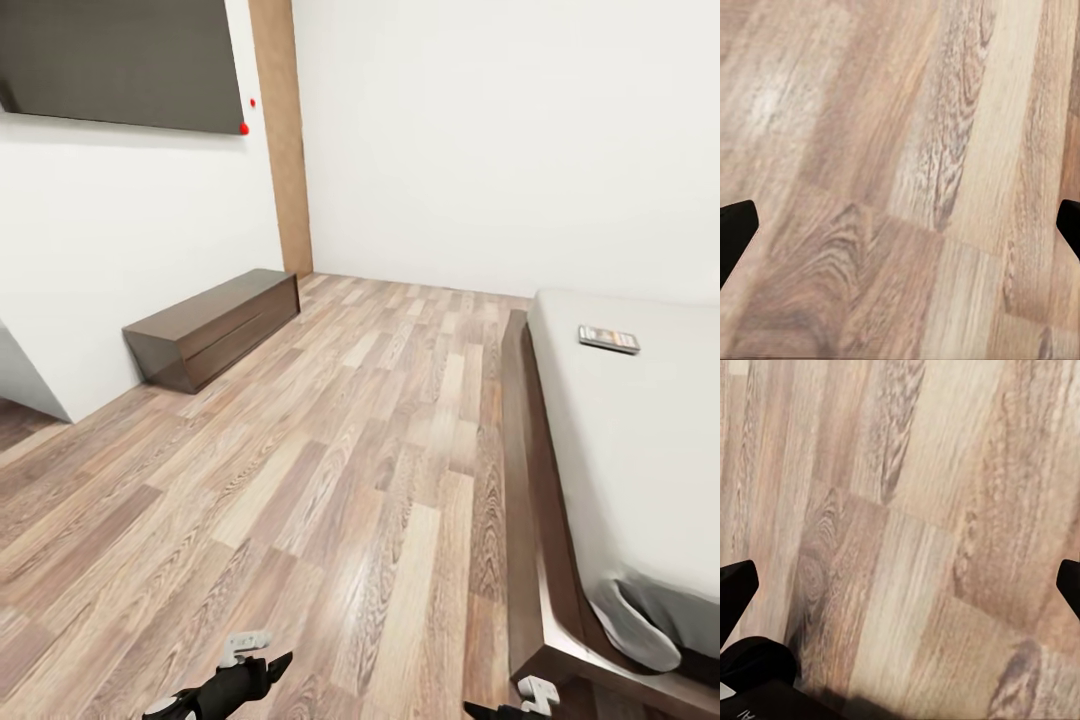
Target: In the bedroom, move the book from the bed onto either nightstand, and place the two sandals side by side next to the bed.
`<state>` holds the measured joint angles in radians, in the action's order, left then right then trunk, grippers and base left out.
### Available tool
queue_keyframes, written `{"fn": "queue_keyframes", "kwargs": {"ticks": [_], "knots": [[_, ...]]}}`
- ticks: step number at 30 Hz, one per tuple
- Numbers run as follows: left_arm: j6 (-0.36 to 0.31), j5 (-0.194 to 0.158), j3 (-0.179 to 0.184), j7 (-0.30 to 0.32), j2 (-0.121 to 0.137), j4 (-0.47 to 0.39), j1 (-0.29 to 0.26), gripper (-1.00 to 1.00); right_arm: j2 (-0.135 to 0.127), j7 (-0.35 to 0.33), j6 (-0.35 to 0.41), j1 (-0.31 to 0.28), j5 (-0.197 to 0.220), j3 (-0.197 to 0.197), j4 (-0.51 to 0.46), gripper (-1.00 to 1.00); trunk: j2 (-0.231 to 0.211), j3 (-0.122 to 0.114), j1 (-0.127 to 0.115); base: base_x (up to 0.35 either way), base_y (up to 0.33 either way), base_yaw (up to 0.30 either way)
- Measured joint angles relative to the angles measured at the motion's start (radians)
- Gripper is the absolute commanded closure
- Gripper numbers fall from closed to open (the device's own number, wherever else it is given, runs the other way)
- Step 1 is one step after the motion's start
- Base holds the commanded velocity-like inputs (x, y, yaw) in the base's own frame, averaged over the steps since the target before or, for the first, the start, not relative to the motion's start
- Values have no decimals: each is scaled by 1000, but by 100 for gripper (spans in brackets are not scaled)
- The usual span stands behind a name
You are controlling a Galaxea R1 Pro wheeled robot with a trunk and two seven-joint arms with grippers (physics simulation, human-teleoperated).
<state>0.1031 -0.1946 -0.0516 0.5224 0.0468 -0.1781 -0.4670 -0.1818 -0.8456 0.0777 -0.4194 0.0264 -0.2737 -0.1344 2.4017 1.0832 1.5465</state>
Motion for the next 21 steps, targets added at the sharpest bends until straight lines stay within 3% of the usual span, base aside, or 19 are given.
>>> {"fn": "queue_keyframes", "kwargs": {"ticks": [21], "knots": [[0,0,0,0,0,0,0,-100,0,0,0,1,0,0,-1,-100,0,11,0,0,0,220]]}}
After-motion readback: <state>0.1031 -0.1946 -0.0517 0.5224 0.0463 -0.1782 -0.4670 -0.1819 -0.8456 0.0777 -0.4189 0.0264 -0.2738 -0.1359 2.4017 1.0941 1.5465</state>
